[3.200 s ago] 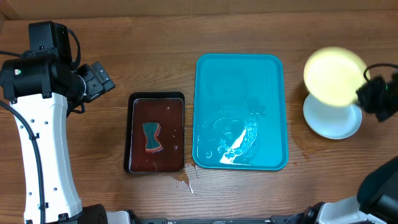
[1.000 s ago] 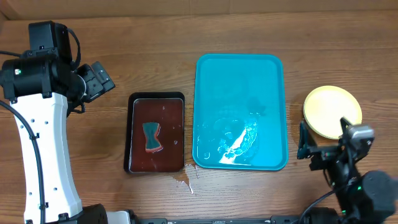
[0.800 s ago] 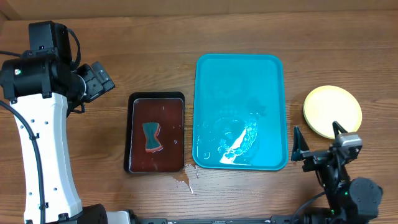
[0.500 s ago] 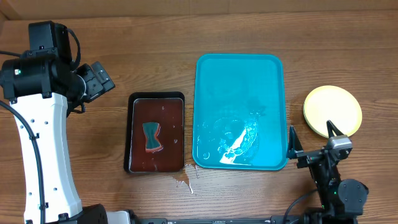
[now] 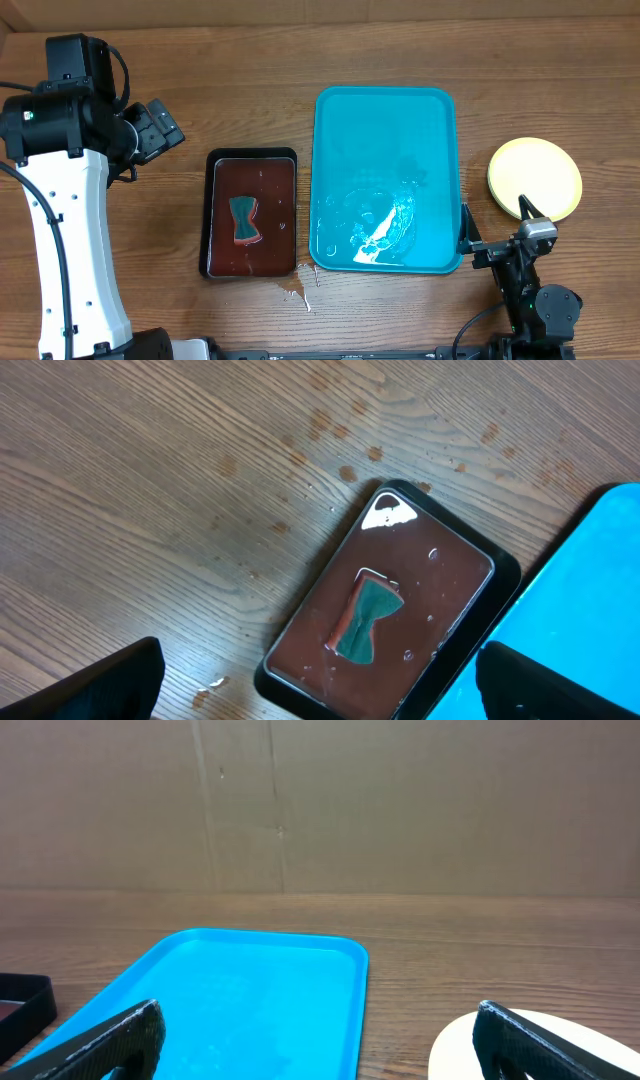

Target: Clean dirty plates on tray and stack at the side

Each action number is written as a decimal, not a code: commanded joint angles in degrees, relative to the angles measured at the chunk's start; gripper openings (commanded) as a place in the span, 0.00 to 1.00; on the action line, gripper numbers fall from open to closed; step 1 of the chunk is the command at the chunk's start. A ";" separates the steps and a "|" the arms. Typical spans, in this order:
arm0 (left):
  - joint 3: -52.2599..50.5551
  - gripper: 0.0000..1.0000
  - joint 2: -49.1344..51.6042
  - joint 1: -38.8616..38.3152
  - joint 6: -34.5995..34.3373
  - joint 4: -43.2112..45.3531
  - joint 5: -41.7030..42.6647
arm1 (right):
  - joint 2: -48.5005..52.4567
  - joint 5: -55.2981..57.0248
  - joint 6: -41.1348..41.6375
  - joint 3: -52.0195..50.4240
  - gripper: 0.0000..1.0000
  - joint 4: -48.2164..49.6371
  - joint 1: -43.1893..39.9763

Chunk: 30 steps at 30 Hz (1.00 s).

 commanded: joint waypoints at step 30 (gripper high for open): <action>-12.44 1.00 -30.67 -9.68 7.04 21.38 -2.58 | -0.52 0.57 -0.07 -0.59 1.00 0.24 -0.15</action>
